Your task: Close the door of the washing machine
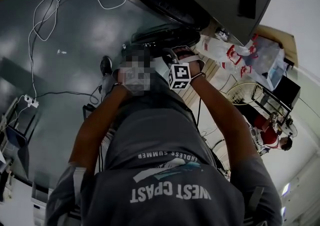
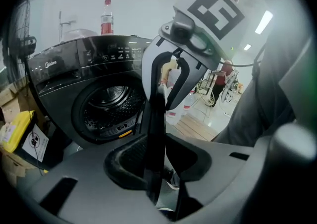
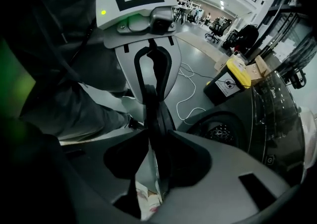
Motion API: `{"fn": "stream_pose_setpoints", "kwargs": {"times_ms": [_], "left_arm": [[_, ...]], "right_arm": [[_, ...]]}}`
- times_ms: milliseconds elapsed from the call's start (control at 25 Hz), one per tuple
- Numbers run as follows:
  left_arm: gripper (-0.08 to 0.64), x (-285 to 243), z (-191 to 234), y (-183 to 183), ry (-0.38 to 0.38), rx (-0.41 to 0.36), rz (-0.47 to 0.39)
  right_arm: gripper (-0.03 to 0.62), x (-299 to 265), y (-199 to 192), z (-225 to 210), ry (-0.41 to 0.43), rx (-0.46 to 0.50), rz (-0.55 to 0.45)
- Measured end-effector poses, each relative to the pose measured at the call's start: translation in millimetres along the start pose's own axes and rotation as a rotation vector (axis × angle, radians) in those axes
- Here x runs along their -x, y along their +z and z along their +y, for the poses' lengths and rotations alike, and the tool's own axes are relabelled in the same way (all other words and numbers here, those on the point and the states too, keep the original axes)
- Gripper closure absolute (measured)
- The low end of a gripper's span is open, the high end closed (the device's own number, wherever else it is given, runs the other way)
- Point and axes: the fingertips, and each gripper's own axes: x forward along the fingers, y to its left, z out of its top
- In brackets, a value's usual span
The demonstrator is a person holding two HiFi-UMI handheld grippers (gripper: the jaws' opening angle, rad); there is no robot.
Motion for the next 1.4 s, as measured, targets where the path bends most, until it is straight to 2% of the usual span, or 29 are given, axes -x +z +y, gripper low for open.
{"fn": "stream_pose_setpoints", "kwargs": {"times_ms": [240, 920, 1160, 1400], "left_arm": [[0.436, -1.3, 33.7, 3.2, 0.056, 0.015, -0.006], [0.452, -7.5, 118.4, 23.3, 0.190, 0.098, -0.017], [0.465, -8.9, 134.7, 30.0, 0.206, 0.161, -0.028], [0.465, -4.8, 145.4, 42.2, 0.221, 0.159, -0.055]], "right_arm": [[0.454, -8.1, 0.4, -27.1, -0.054, -0.072, 0.016], [0.448, -23.9, -7.4, -101.6, -0.203, -0.201, 0.080], [0.445, -26.9, -12.8, -124.9, -0.234, -0.253, 0.096], [0.442, -29.8, -20.5, -144.9, -0.263, -0.297, 0.106]]}}
